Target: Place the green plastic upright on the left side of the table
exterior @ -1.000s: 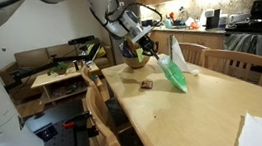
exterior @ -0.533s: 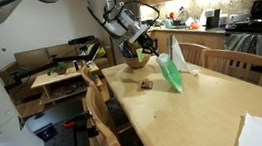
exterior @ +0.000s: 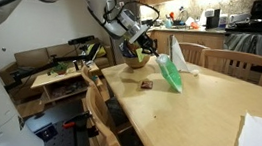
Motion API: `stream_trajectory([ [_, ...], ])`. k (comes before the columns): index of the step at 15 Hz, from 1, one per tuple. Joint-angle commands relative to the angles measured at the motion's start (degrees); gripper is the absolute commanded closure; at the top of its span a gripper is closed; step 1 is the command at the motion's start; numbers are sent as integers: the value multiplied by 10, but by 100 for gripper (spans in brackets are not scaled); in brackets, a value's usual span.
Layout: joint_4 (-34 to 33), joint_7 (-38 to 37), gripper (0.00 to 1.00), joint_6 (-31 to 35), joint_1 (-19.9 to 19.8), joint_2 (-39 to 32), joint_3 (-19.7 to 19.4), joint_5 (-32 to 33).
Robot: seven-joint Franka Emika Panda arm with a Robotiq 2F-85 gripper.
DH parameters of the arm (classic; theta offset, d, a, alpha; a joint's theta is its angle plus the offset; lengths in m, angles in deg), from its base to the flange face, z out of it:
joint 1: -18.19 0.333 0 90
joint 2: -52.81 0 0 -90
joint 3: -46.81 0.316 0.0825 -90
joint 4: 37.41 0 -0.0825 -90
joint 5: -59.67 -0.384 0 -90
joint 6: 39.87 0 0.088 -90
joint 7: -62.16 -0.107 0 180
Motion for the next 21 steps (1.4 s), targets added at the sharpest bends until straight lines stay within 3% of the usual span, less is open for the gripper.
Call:
stream_trajectory([
  [1, -16, 7, 100, -8, 2, 5, 16, 64],
  [3, -21, 17, 100, -6, 25, 15, -1, 100],
  [10, -85, 51, 100, -7, 59, 11, -8, 196],
  [18, -128, 96, 100, 19, 50, -22, 3, 201],
  [21, -148, 123, 100, 57, 51, -37, 6, 212],
])
